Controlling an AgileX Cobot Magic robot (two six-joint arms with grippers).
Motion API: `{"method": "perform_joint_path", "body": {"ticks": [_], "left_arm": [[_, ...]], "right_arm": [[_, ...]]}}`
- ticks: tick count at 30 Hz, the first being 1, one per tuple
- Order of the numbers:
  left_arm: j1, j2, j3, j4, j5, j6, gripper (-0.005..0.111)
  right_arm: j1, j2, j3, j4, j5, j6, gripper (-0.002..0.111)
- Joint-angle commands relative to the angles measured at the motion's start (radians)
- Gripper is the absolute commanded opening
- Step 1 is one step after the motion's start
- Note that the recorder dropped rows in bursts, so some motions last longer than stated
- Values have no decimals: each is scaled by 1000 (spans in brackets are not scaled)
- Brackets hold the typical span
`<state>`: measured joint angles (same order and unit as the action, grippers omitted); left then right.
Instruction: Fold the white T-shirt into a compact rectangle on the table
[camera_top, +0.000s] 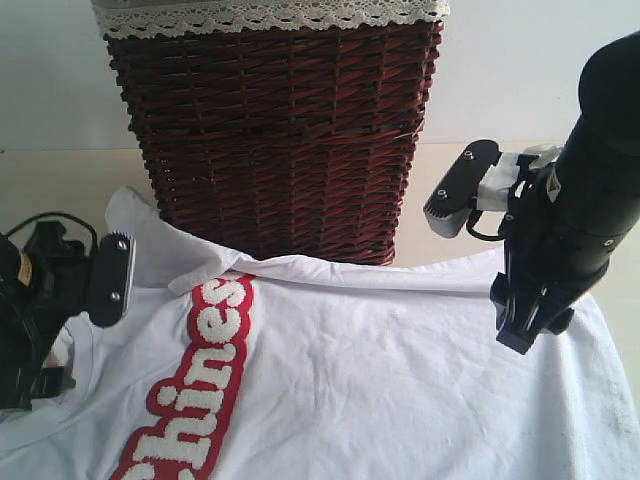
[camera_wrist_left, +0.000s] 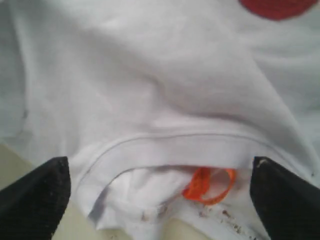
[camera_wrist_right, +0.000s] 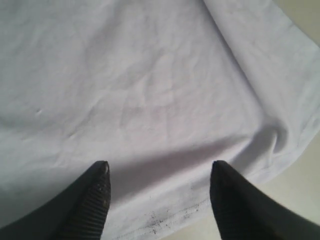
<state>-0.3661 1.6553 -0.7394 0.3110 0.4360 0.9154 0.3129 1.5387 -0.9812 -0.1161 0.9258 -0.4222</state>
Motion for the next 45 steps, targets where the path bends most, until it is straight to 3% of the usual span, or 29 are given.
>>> {"method": "perform_joint_path", "body": {"ticks": [1,3,7,14,19,22,28,33,39,41,45], "left_arm": [[7,-137,-9,-72,61,-92,93],[7,-165,40,-162,89,11,93],[7,-126,115,-166,125,235,93],[7,-65,100,-162,63,242,93],[7,-4,-3,-164,140,203,92],[17,28,-88,-206,228,166,85],[18,28,-105,-274,274,161,53],[16,2,-109,-280,274,154,42],[16,-13,-112,-302,429,-52,18],[16,-13,-121,-302,512,-18,22],[16,-17,-136,-299,614,16,51]], "right_arm": [[2,13,-3,34,-8,-1,58],[2,11,-3,43,-8,-1,58],[2,11,-3,78,-26,-1,58],[2,11,-3,116,-61,-3,58],[2,11,-3,116,-61,-3,58],[2,11,-3,116,-68,-3,58],[2,13,-3,127,-111,-29,58],[2,13,-3,143,-113,-40,58],[2,13,-3,143,-104,-37,58],[2,13,-3,158,-104,-37,58],[2,13,-3,232,-114,-85,58]]}}
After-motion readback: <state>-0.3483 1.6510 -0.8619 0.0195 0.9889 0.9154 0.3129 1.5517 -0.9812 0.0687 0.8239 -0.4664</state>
